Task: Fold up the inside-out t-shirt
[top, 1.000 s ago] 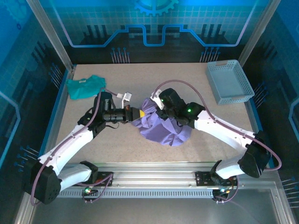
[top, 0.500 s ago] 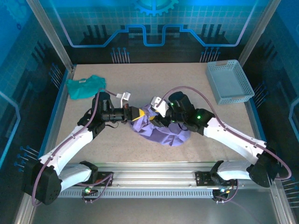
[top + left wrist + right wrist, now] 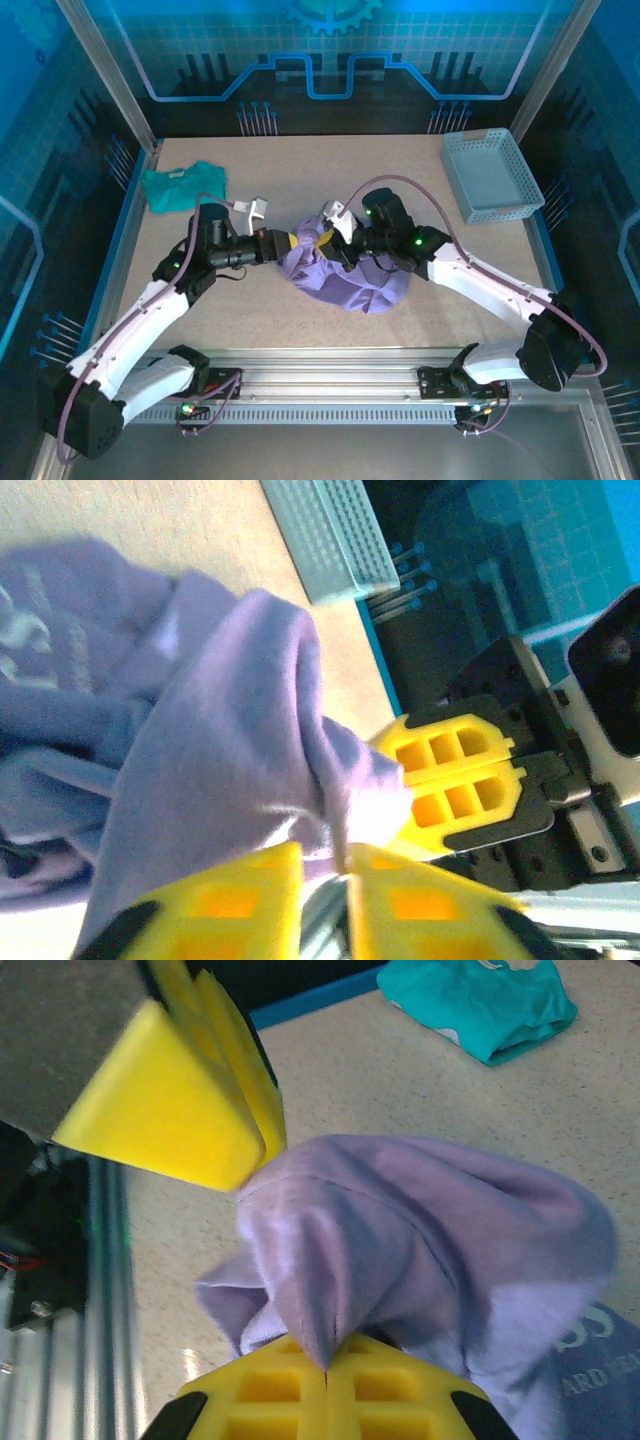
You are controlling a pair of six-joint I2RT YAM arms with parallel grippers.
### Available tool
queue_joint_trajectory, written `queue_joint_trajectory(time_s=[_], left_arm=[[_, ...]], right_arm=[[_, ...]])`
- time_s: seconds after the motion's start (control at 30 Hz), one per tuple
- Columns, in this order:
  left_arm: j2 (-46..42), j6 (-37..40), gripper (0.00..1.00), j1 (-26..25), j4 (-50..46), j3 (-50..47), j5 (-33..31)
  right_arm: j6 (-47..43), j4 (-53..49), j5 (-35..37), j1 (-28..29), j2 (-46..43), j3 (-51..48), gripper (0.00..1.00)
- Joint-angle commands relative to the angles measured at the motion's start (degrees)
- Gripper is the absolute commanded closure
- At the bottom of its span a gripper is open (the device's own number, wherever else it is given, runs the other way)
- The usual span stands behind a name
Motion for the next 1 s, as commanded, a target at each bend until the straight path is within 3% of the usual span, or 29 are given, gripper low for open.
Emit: queue_joint_trajectory(time_s=[0.0,0.1,0.2,0.43,0.63,0.87,0.97], left_arm=[[-3.33,6.21,0.65,-1.82,-1.13,-2.11,-8.64],[-3.62,8.53,0.52,-3.63,-0.56,-3.21,-9.56],[-2.56,11.10,0.46,-4.94,-0.89,-3.37,-10.73],[1.39,14.03,0.46,-5.95,-2.17,-2.45,-12.82],[3.55,14.27,0.60,-6.57,0.85,-1.63,-10.47],[1.73,12.26,1.00,-6.58,3.46,-1.72,-9.38],[-1.28,8.70,1.00,-6.43,8.20,-3.12,-6.82]], right_arm=[[6.33,3.74,-7.71,-2.03,-0.98,-1.19,1.00],[9.18,4.56,-10.58,-3.78,-0.40,-1.06,1.00],[10.46,5.07,-13.37,-5.23,-0.17,-1.01,1.00],[9.95,4.63,-14.75,-6.86,-0.86,-1.45,1.00],[9.95,4.77,-14.82,-6.86,-0.20,-1.46,1.00],[9.30,2.22,-8.86,-7.24,-1.31,-1.63,0.98],[9.42,1.05,-2.96,-7.21,-1.99,-2.53,0.90]])
